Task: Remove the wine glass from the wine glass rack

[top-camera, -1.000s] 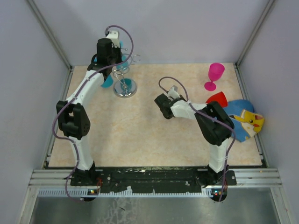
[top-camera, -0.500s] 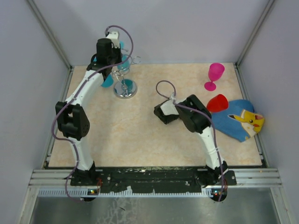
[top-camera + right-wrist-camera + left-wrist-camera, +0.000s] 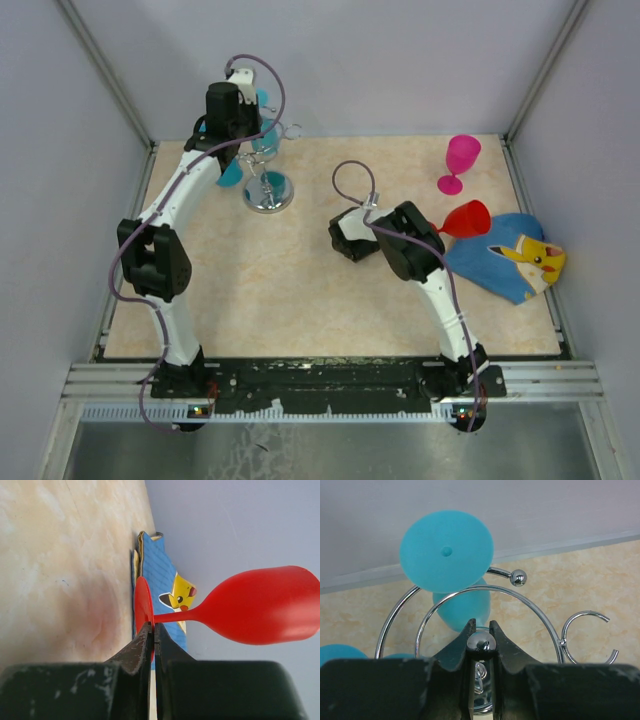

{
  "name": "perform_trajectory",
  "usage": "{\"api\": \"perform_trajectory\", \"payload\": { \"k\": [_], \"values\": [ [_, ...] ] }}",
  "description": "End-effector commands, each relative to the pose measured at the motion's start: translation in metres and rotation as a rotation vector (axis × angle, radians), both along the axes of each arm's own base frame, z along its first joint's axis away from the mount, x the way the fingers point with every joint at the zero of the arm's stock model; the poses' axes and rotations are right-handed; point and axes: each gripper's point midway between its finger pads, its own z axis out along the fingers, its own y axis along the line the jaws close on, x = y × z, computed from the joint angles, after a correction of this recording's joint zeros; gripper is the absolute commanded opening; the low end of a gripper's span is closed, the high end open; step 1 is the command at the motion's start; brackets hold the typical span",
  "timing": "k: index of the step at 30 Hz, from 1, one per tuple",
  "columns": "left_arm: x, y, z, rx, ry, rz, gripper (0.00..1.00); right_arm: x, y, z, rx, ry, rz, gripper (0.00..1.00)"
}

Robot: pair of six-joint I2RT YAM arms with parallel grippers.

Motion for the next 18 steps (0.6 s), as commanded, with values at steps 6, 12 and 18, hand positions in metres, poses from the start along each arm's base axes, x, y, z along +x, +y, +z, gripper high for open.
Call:
{"api": "perform_trajectory", "payload": {
  "k": [6,12,18],
  "values": [
    [-0.014,-0.007,0.055,-0.062,-0.097,-0.026,0.0,0.0,-0.013,-0.008,-0.128,0.052,0.052,0.0],
    [-0.016,-0.007,0.051,-0.061,-0.091,-0.026,0.0,-0.002,-0.014,-0.018,-0.132,0.083,0.036,0.0],
    [-0.015,-0.005,0.045,-0.055,-0.083,-0.018,0.0,0.0,-0.012,-0.034,-0.088,0.045,0.018,0.0]
  ]
}}
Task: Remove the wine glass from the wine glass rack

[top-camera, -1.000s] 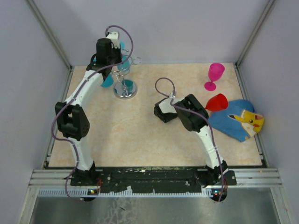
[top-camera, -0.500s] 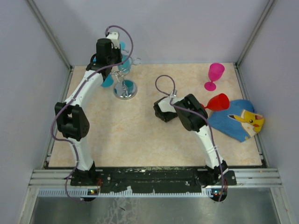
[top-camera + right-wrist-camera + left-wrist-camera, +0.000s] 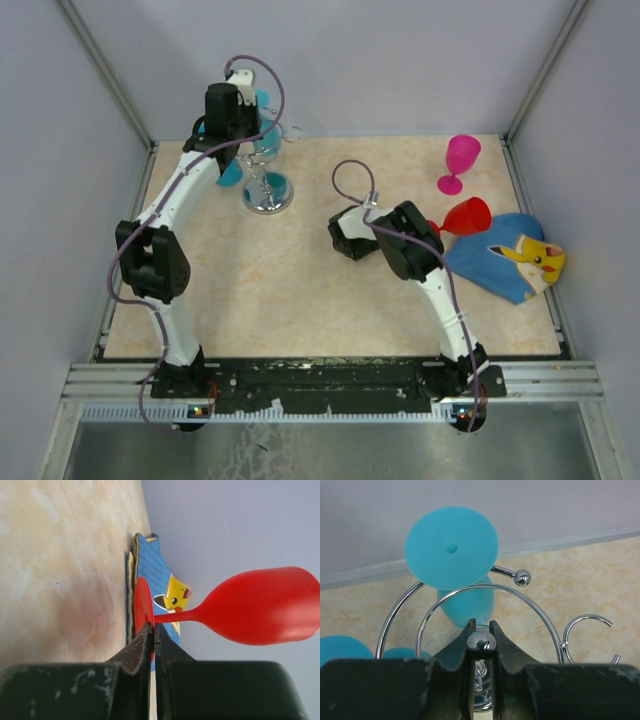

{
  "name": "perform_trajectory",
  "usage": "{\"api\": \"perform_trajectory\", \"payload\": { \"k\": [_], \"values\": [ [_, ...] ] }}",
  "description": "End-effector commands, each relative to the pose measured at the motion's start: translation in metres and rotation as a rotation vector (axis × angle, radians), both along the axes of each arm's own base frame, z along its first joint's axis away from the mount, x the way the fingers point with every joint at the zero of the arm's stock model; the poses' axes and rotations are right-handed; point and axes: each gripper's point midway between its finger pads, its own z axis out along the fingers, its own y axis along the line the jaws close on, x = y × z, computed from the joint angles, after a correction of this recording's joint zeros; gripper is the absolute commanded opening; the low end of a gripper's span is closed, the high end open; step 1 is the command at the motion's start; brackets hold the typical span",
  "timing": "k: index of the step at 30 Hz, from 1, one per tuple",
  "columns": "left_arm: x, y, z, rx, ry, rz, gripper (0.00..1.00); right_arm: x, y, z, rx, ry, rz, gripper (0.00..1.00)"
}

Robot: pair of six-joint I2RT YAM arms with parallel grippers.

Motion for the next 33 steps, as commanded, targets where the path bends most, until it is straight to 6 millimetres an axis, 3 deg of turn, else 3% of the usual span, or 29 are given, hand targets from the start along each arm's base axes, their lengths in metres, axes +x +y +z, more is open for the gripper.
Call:
{"api": "perform_trajectory", "payload": {
  "k": [1,10,22,23,26,28,29,31,33],
  "values": [
    [-0.01,-0.007,0.045,-0.056,-0.093,-0.017,0.0,0.0,-0.009,-0.039,-0.053,0.011,0.019,0.0],
    [-0.01,-0.004,0.041,-0.047,-0.09,-0.005,0.0,0.019,-0.001,-0.043,-0.027,-0.02,-0.001,0.0],
    [-0.009,-0.002,0.039,-0.042,-0.089,0.003,0.0,0.02,0.004,-0.049,0.073,-0.04,-0.048,0.0],
    [-0.01,-0.002,0.039,-0.041,-0.09,0.004,0.0,0.021,0.005,-0.053,0.104,-0.018,-0.049,0.0],
    [-0.01,-0.001,0.039,-0.039,-0.089,0.008,0.0,0.042,0.015,-0.043,0.414,0.023,0.087,0.0],
    [-0.009,-0.001,0.038,-0.039,-0.091,0.01,0.0,0.042,0.001,-0.03,0.582,0.0,0.089,0.0],
    [-0.008,-0.001,0.037,-0.037,-0.089,0.011,0.0,0.042,-0.005,-0.025,0.593,0.003,0.061,0.0],
    [-0.007,-0.002,0.035,-0.041,-0.082,0.009,0.0,0.041,-0.013,-0.017,0.452,0.022,0.016,0.0],
    [-0.006,-0.005,0.03,-0.044,-0.066,0.001,0.0,0.043,-0.008,-0.03,0.44,0.068,0.003,0.0]
  ]
}}
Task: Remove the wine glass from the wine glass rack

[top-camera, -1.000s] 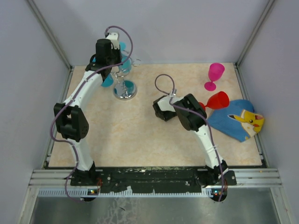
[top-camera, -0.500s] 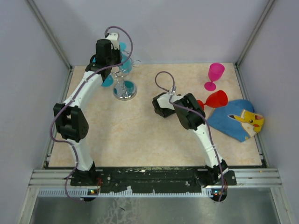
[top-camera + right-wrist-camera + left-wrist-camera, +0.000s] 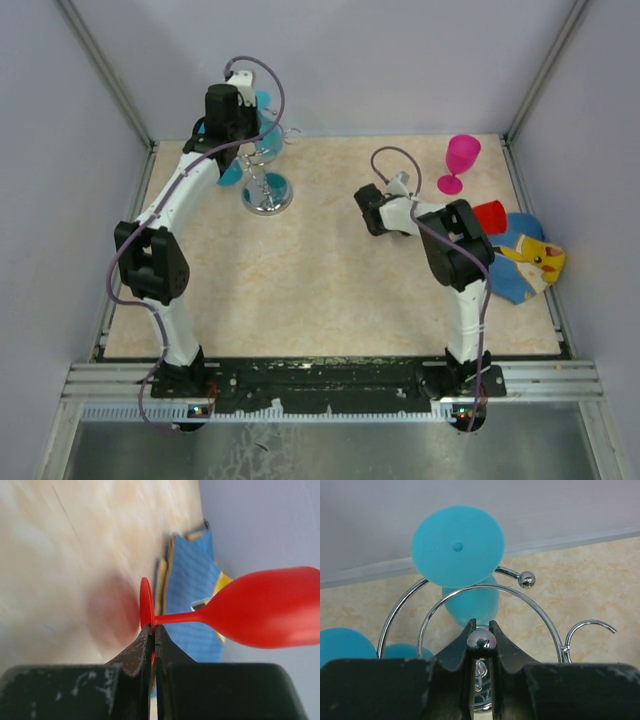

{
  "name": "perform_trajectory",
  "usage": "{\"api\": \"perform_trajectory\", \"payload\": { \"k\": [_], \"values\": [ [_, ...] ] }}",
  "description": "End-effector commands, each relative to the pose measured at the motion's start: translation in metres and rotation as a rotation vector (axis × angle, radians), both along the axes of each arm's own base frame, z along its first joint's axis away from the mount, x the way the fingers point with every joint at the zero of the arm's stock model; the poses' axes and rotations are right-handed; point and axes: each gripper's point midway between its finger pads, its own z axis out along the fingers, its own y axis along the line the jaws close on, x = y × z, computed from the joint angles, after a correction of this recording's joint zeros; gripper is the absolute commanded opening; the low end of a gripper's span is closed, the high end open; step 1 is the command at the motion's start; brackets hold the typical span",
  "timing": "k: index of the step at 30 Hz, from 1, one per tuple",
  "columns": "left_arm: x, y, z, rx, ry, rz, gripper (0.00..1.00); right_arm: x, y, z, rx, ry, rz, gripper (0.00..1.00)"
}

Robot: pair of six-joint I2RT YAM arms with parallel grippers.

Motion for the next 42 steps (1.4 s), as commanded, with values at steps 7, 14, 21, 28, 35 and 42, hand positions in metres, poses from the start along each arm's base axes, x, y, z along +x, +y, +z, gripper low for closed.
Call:
{"api": "perform_trajectory", "payload": {
  "k": [7,14,21,28,35,42],
  "values": [
    [-0.004,0.0,0.03,-0.02,-0.082,0.013,0.0,0.045,0.038,-0.051,0.138,0.03,0.084,0.0],
    [0.0,-0.004,0.029,-0.026,-0.069,0.0,0.0,0.052,0.041,-0.054,0.128,0.097,0.117,0.0],
    [0.0,-0.002,0.024,-0.021,-0.06,0.011,0.0,0.054,0.042,-0.056,0.134,0.125,0.136,0.0],
    [0.002,0.0,0.021,-0.018,-0.055,0.022,0.0,0.054,0.042,-0.057,0.13,0.164,0.14,0.05],
    [0.003,0.0,0.015,-0.015,-0.04,0.026,0.0,0.049,0.041,-0.058,0.122,0.197,0.132,0.16],
    [0.003,0.001,0.016,-0.014,-0.043,0.034,0.0,0.041,0.043,-0.058,0.095,0.216,0.135,0.33]
  ]
}}
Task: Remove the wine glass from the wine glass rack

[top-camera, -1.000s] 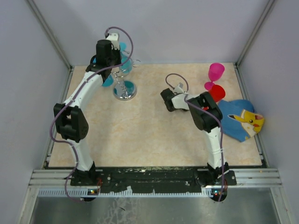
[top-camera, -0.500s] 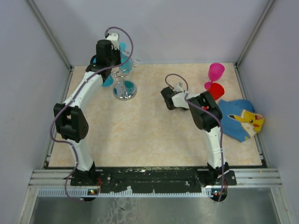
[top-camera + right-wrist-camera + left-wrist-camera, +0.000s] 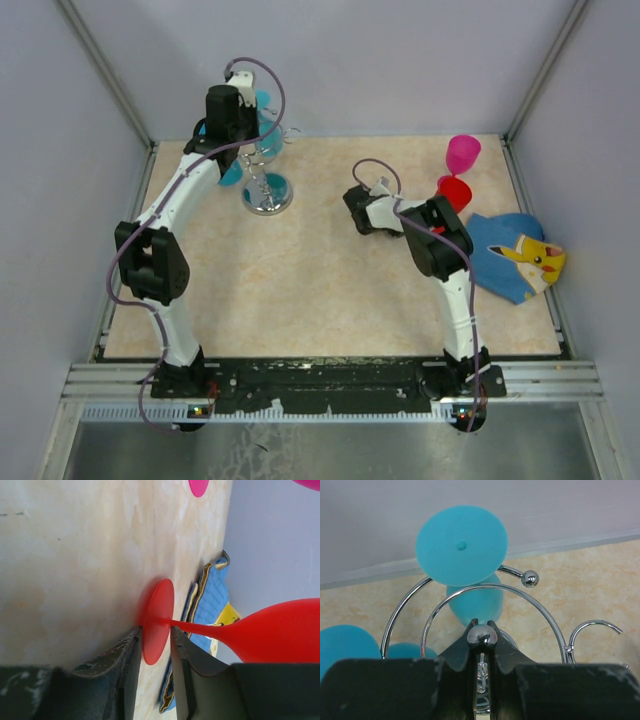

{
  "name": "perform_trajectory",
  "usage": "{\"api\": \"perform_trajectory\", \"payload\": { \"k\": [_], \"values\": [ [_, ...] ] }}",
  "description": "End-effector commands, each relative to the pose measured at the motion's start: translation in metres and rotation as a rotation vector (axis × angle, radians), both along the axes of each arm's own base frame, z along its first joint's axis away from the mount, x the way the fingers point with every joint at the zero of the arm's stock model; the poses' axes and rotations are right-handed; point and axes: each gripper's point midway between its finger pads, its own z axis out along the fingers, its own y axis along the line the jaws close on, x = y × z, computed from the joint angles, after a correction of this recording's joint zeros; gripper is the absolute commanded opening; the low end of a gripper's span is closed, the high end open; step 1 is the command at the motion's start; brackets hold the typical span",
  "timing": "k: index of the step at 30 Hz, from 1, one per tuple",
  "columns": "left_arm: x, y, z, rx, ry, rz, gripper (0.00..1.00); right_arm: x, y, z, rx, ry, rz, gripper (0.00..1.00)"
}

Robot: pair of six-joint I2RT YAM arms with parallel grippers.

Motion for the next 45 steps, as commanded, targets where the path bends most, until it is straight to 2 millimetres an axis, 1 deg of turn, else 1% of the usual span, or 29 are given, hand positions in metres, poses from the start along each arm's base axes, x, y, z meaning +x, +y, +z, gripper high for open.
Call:
{"api": "perform_trajectory", "payload": {
  "k": [1,3,8,11,13,16,19,20,22,25,26,27,28,29,31,32,33,34,35,37,39,41,43,44,45],
  "values": [
    [0.002,-0.002,0.017,-0.033,-0.034,0.012,0.0,-0.006,0.017,-0.026,0.101,0.049,0.015,0.37],
    [0.002,-0.003,0.018,-0.034,-0.035,0.012,0.0,-0.008,0.021,-0.025,0.098,0.052,0.025,0.41],
    [0.002,-0.002,0.017,-0.031,-0.029,0.016,0.0,-0.013,0.043,-0.029,0.175,0.067,0.067,0.48],
    [0.002,0.0,0.017,-0.026,-0.033,0.022,0.0,-0.018,0.05,-0.032,0.137,0.082,0.071,0.49],
    [0.003,0.002,0.022,-0.019,-0.044,0.024,0.0,-0.019,0.057,-0.034,0.13,0.084,0.085,0.49],
    [0.002,0.003,0.027,-0.017,-0.054,0.032,0.0,-0.019,0.064,-0.031,0.145,0.08,0.102,0.49],
    [0.001,0.005,0.029,-0.018,-0.056,0.036,0.0,-0.017,0.074,-0.022,0.165,0.064,0.119,0.52],
    [0.001,0.005,0.029,-0.016,-0.054,0.037,0.0,-0.018,0.079,-0.019,0.172,0.06,0.13,0.55],
    [0.0,0.006,0.028,-0.015,-0.051,0.041,0.0,-0.018,0.092,-0.01,0.181,0.044,0.155,0.58],
    [0.0,0.007,0.028,-0.013,-0.049,0.045,0.04,-0.021,0.115,0.01,0.226,0.011,0.181,0.61],
    [-0.001,0.007,0.029,-0.011,-0.05,0.047,0.06,-0.022,0.128,0.014,0.28,0.004,0.193,0.61],
    [-0.002,0.008,0.031,-0.011,-0.055,0.049,0.09,-0.022,0.142,0.023,0.343,-0.013,0.215,0.62],
    [-0.003,0.009,0.033,-0.012,-0.057,0.054,0.15,-0.022,0.158,0.037,0.427,-0.035,0.246,0.64],
    [-0.003,0.01,0.035,-0.012,-0.064,0.058,0.21,-0.024,0.174,0.045,0.525,-0.039,0.278,0.66],
    [-0.005,0.012,0.04,-0.01,-0.073,0.063,0.37,-0.029,0.205,0.064,0.735,-0.036,0.346,0.67],
    [-0.007,0.013,0.043,-0.01,-0.079,0.065,0.43,-0.03,0.214,0.074,0.8,-0.043,0.372,0.67],
    [-0.008,0.014,0.044,-0.011,-0.083,0.066,0.46,-0.032,0.216,0.082,0.823,-0.049,0.371,0.67],
    [-0.009,0.014,0.046,-0.011,-0.088,0.067,0.5,-0.034,0.213,0.084,0.815,-0.034,0.357,0.67],
    [-0.01,0.015,0.048,-0.011,-0.091,0.069,0.53,-0.038,0.21,0.083,0.799,-0.011,0.344,0.67],
    [-0.012,0.016,0.05,-0.011,-0.097,0.069,0.55,-0.044,0.2,0.076,0.769,0.017,0.319,0.67],
    [-0.014,0.017,0.051,-0.016,-0.098,0.072,0.57,-0.051,0.195,0.067,0.808,0.056,0.309,0.65],
    [-0.015,0.016,0.053,-0.021,-0.099,0.066,0.6,-0.054,0.195,0.07,0.869,0.04,0.315,0.65],
    [-0.017,0.015,0.058,-0.025,-0.106,0.063,0.68,-0.056,0.201,0.086,0.948,0.009,0.338,0.65],
    [-0.018,0.016,0.06,-0.026,-0.11,0.065,0.73,-0.057,0.206,0.097,0.988,-0.009,0.357,0.66],
    [-0.019,0.016,0.063,-0.027,-0.114,0.065,0.78,-0.055,0.212,0.113,1.04,-0.038,0.381,0.66]
  ]
}}
